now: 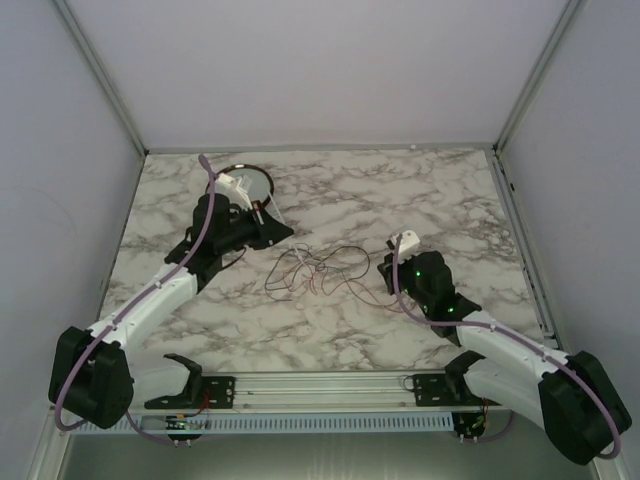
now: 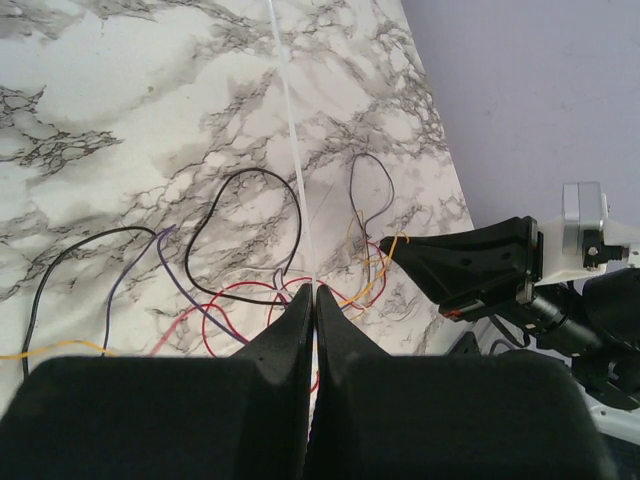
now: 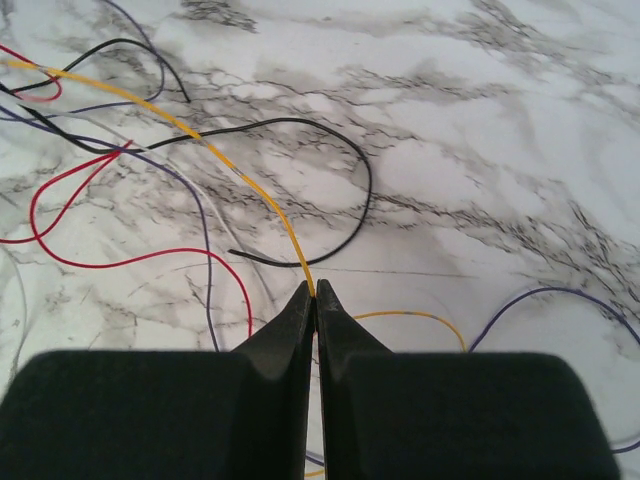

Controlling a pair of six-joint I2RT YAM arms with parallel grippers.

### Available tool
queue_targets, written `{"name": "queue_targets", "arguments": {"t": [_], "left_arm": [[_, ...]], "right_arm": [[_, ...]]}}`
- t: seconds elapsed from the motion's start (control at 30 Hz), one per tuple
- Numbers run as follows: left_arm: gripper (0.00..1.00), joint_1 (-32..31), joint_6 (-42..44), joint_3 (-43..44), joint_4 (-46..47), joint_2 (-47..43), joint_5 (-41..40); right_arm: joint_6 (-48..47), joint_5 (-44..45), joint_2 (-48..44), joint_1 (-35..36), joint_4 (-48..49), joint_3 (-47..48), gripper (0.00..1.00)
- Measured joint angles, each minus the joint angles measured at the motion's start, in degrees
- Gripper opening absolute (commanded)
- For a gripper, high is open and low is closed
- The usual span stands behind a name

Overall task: Zip-tie the wires
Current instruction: Adjust the cable at the center of the board.

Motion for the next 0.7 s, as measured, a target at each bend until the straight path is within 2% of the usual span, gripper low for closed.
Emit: {"name": "queue_targets", "arguments": {"t": [0.27, 0.7], "left_arm": [[0.00, 1.11, 0.22, 0.00, -0.48, -0.94, -0.02], [0.00, 1.46, 0.35, 0.00, -0.96, -1.25, -0.02]], "right_arm": [[2.97, 0.57, -5.03, -3.74, -1.22, -2.05, 0.00], [4.33, -1.01, -2.91, -4.28, -1.29, -2.05, 0.00]]}}
